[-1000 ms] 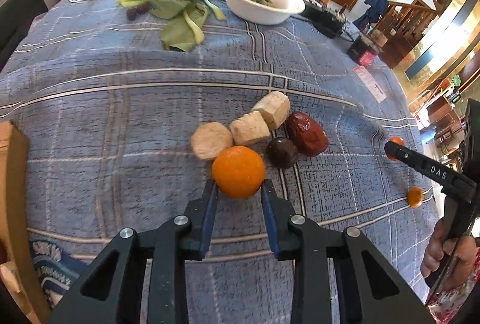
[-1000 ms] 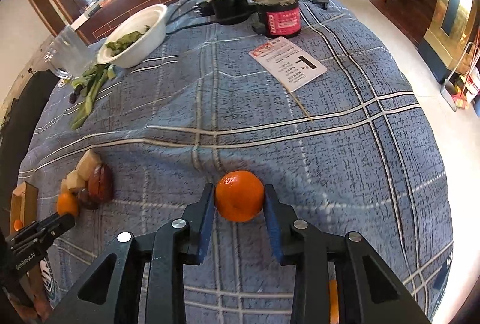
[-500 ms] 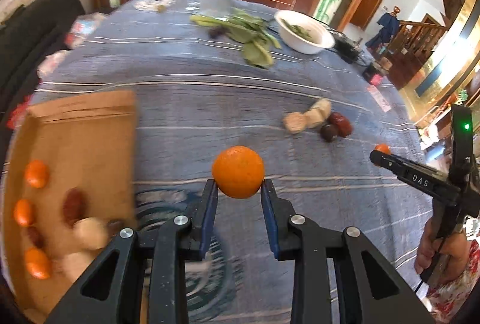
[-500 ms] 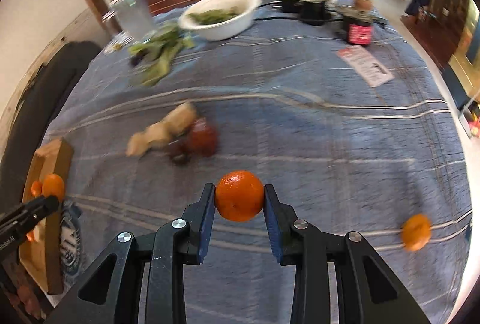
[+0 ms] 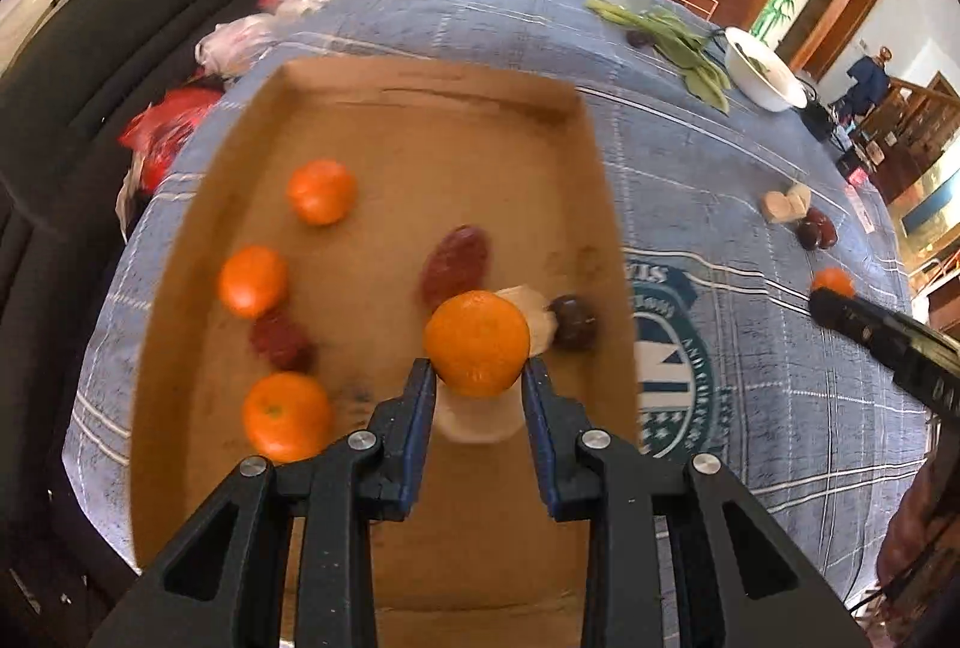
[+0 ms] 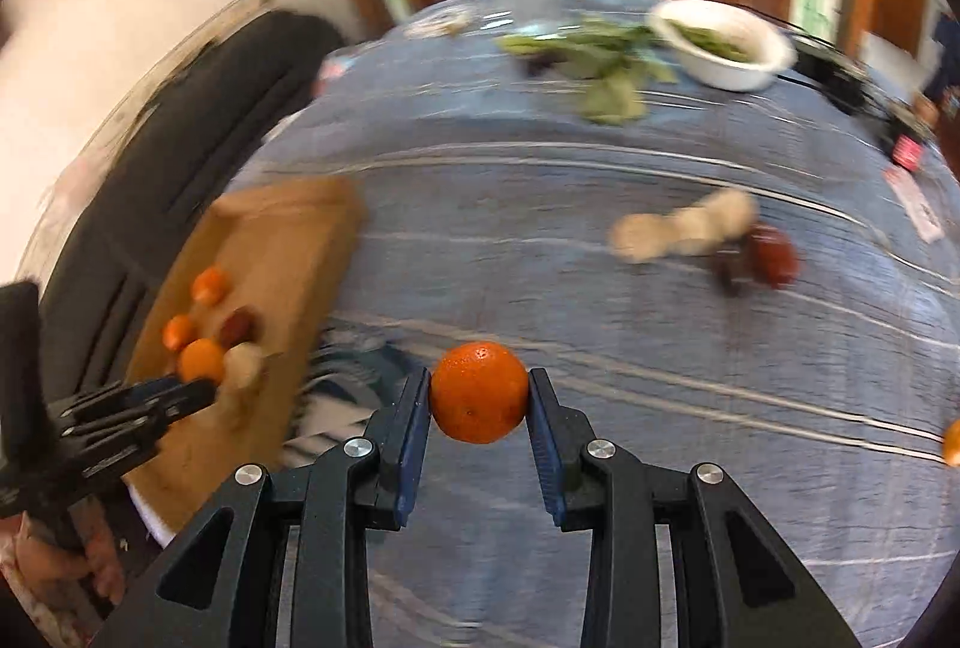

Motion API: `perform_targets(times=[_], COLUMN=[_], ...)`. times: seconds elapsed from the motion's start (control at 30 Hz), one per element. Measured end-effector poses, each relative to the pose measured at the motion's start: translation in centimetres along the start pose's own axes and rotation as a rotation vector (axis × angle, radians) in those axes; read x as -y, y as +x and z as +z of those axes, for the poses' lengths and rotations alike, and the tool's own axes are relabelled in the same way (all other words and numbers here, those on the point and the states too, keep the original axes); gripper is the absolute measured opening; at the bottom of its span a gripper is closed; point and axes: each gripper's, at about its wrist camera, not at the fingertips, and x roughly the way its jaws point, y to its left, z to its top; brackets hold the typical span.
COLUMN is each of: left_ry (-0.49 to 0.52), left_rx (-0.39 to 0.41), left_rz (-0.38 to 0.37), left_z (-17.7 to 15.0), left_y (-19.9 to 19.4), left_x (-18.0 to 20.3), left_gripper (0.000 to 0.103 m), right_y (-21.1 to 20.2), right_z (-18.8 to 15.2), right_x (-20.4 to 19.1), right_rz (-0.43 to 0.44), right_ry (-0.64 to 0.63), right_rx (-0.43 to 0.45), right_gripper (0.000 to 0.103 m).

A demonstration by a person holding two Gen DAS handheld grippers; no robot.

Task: Organize fruits
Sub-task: 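Carry both tangerines into the tray and open both tools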

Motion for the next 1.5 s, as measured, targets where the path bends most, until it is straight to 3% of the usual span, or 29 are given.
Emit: perform_targets(times=[0.2, 0.4, 0.6, 0.83, 0.97, 1.07, 1.1, 1.17, 1.23, 1.5], left_ry=[0.017, 0.019, 0.02, 0.003, -0.032, -0.054, -0.061, -0.077, -0.092, -0.061], left_rx=[0.037, 0.054, 0.059, 0.054, 0.044, 0.051, 0.055, 0.063, 0.073, 0.098], left_rz=[0.049, 0.089, 0.031, -0.034, -0.069, -0.085, -0.089, -0.096, -0.102, -0.122], left_z=[-0.9, -1.9, -1.6, 0.0, 0.5, 1.1, 1.3, 1.7, 2.2, 4.4], left_y=[-1.5, -2.2, -2.1, -1.2, -1.2, -1.8, -2.0, -2.5, -2.9, -4.3], left_x=[-2.5, -5.2, -5.6, -4.4, -4.7, -5.1, -5.3, -5.7, -5.8, -3.4], left_gripper=[0.029, 0.028, 0.028, 0.03, 0.048, 0.049, 0.05, 0.053, 0.054, 0.057], right_y=[1.7, 3.8, 6.4, 7.8, 8.0, 8.4, 8.4, 8.2, 7.7, 5.5], right_z=[-1.2, -2.5, -3.9, -4.7, -5.0, -4.8, -4.8, -4.7, -4.7, -4.6], right_x=[-7.5, -12.6, -16.2, -17.4, -17.6, -17.8, -17.9, -18.0, -18.1, -16.1], right_rz=[0.091, 0.175, 0.185, 0.167, 0.162, 0.155, 0.153, 0.152, 0.158, 0.156], right_ry=[-0.107, -0.174, -0.245, -0.275, -0.281, -0.283, -0.287, -0.294, -0.301, -0.29], right_rx=[-0.045, -0.097, -0.177, -0.203, -0.204, -0.202, -0.2, -0.186, -0.168, -0.125], right_gripper=[0.035, 0.035, 0.035, 0.036, 0.036, 0.037, 0.04, 0.056, 0.061, 0.061])
